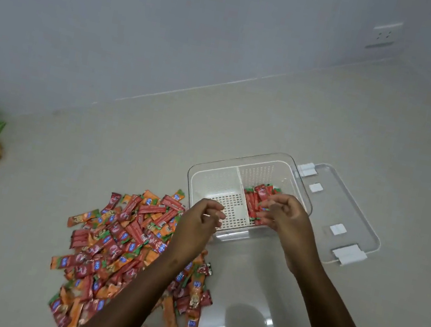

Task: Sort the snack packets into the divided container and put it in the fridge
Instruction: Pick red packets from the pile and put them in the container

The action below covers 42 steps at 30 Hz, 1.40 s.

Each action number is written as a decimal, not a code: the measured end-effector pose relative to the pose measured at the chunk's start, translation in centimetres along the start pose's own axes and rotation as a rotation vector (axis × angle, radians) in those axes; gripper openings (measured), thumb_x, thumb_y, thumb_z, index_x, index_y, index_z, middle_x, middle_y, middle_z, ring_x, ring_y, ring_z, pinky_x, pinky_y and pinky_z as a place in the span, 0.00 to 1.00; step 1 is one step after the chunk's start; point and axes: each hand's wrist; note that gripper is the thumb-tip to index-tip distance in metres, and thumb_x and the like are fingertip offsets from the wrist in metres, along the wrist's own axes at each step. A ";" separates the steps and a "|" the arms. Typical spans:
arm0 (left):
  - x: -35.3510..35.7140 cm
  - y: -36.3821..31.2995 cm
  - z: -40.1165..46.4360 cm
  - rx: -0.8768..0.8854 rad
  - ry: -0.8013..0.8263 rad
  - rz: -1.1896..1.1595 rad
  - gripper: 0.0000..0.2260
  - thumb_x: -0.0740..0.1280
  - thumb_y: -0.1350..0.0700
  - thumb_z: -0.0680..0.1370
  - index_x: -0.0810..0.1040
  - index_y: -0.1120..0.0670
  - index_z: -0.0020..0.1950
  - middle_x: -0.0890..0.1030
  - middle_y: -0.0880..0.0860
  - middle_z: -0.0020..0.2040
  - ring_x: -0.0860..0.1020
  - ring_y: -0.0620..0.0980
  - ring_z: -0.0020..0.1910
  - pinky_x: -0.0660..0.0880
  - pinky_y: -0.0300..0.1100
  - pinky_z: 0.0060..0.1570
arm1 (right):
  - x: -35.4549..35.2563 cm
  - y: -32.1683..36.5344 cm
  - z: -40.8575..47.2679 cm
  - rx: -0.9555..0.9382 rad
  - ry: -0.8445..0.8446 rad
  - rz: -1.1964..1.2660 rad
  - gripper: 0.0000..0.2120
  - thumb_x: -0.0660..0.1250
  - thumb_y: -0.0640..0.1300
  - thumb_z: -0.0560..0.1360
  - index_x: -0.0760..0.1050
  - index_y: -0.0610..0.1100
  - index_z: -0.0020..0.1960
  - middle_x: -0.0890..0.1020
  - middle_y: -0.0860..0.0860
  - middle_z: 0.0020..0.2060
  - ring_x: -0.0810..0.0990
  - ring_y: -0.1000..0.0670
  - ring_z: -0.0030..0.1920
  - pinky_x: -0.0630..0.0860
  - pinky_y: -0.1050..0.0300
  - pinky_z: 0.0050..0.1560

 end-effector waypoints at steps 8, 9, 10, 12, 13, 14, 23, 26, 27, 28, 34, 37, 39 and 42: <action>-6.3 6.8 -7.9 -0.057 -0.051 0.108 0.08 0.60 0.62 0.81 0.78 0.54 0.53 0.81 0.46 0.42 0.77 0.36 0.33 0.72 0.29 0.30 | 5.1 -3.3 -6.8 0.002 0.312 -0.160 0.06 0.62 0.39 0.78 0.78 0.39 0.49 0.85 0.47 0.43 0.84 0.49 0.41 0.79 0.59 0.45; -6.8 7.8 -8.8 -0.076 -0.059 0.108 0.08 0.60 0.63 0.80 0.78 0.55 0.53 0.80 0.46 0.40 0.76 0.34 0.31 0.69 0.26 0.29 | 5.7 -4.4 -7.4 0.000 0.349 -0.230 0.07 0.62 0.39 0.78 0.78 0.39 0.48 0.85 0.46 0.42 0.84 0.50 0.41 0.79 0.61 0.43; -7.3 8.9 -9.6 -0.094 -0.061 0.113 0.08 0.60 0.63 0.80 0.78 0.55 0.52 0.79 0.44 0.39 0.75 0.34 0.30 0.68 0.26 0.28 | 6.4 -5.4 -7.9 -0.006 0.380 -0.305 0.06 0.63 0.40 0.78 0.78 0.40 0.47 0.85 0.47 0.42 0.83 0.51 0.40 0.79 0.63 0.41; -8.1 11.1 -10.9 -0.104 -0.053 0.161 0.07 0.62 0.61 0.80 0.78 0.51 0.50 0.79 0.42 0.40 0.76 0.36 0.34 0.70 0.30 0.33 | 7.3 -8.3 -8.3 -0.021 0.416 -0.515 0.05 0.64 0.40 0.77 0.78 0.43 0.44 0.84 0.50 0.40 0.83 0.52 0.39 0.76 0.66 0.37; -8.4 12.3 -11.3 -0.106 -0.041 0.189 0.07 0.62 0.60 0.80 0.78 0.49 0.49 0.79 0.42 0.41 0.77 0.38 0.38 0.72 0.34 0.37 | 7.6 -9.7 -8.4 -0.015 0.437 -0.611 0.05 0.65 0.40 0.76 0.77 0.44 0.42 0.83 0.51 0.39 0.82 0.53 0.39 0.75 0.66 0.36; -8.7 13.3 -11.6 -0.112 -0.027 0.216 0.07 0.63 0.59 0.80 0.78 0.49 0.48 0.80 0.43 0.42 0.78 0.41 0.41 0.75 0.38 0.41 | 7.8 -11.2 -8.5 -0.006 0.470 -0.703 0.06 0.66 0.40 0.75 0.76 0.46 0.40 0.82 0.52 0.39 0.81 0.54 0.38 0.75 0.65 0.35; -7.3 14.4 -7.8 0.126 0.155 0.644 0.12 0.62 0.63 0.76 0.82 0.55 0.53 0.82 0.52 0.54 0.77 0.51 0.52 0.75 0.44 0.50 | 7.9 -16.7 -9.7 -0.174 0.478 -1.070 0.13 0.75 0.46 0.65 0.75 0.49 0.45 0.70 0.52 0.43 0.74 0.49 0.44 0.69 0.60 0.42; -6.6 15.3 -5.7 0.188 0.215 0.824 0.13 0.64 0.62 0.74 0.81 0.51 0.54 0.82 0.51 0.52 0.78 0.52 0.52 0.77 0.47 0.50 | 7.9 -16.9 -9.5 -0.154 0.470 -1.079 0.17 0.76 0.43 0.65 0.67 0.55 0.32 0.71 0.50 0.42 0.74 0.50 0.43 0.65 0.69 0.37; -6.4 15.7 -5.2 0.185 0.233 0.872 0.13 0.65 0.61 0.74 0.81 0.49 0.53 0.82 0.50 0.51 0.78 0.52 0.51 0.78 0.48 0.49 | 7.9 -17.0 -9.3 -0.145 0.475 -1.090 0.20 0.76 0.42 0.65 0.65 0.56 0.30 0.71 0.50 0.41 0.73 0.51 0.42 0.64 0.69 0.36; -6.3 16.3 -4.9 0.182 0.247 0.913 0.12 0.66 0.61 0.73 0.80 0.48 0.53 0.82 0.49 0.50 0.79 0.51 0.50 0.79 0.49 0.47 | 7.9 -16.8 -9.4 -0.140 0.482 -1.101 0.20 0.75 0.42 0.65 0.64 0.56 0.29 0.71 0.51 0.40 0.72 0.50 0.42 0.64 0.66 0.36; -6.5 17.4 -5.3 0.172 0.260 0.910 0.06 0.66 0.62 0.74 0.80 0.54 0.49 0.82 0.55 0.45 0.80 0.54 0.45 0.79 0.49 0.48 | 6.4 -15.3 -10.3 0.079 0.294 -0.697 0.08 0.71 0.37 0.67 0.72 0.46 0.36 0.77 0.52 0.34 0.73 0.53 0.37 0.67 0.61 0.35; -7.1 17.3 -5.8 0.175 0.204 0.806 0.08 0.67 0.58 0.76 0.80 0.56 0.53 0.80 0.56 0.50 0.78 0.55 0.50 0.75 0.47 0.50 | 5.7 -15.0 -10.6 0.230 0.218 -0.188 0.09 0.70 0.36 0.69 0.77 0.41 0.48 0.81 0.42 0.43 0.78 0.49 0.41 0.73 0.58 0.42; -7.4 17.5 -6.3 0.149 0.161 0.753 0.07 0.64 0.59 0.78 0.77 0.58 0.54 0.77 0.57 0.54 0.75 0.55 0.53 0.72 0.47 0.50 | 5.7 -14.7 -10.5 0.316 0.175 0.181 0.09 0.66 0.33 0.72 0.76 0.37 0.52 0.81 0.37 0.44 0.80 0.45 0.44 0.78 0.55 0.47; -7.9 17.4 -7.1 0.129 0.186 0.730 0.08 0.61 0.61 0.79 0.73 0.59 0.57 0.76 0.58 0.57 0.73 0.55 0.54 0.69 0.45 0.49 | 6.1 -13.8 -10.2 0.449 0.093 0.646 0.06 0.60 0.34 0.78 0.75 0.37 0.52 0.78 0.39 0.47 0.79 0.44 0.49 0.79 0.51 0.54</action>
Point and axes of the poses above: each hand's wrist, its own z-axis towards the middle knuckle, its own x-axis out of the palm, y = z × x
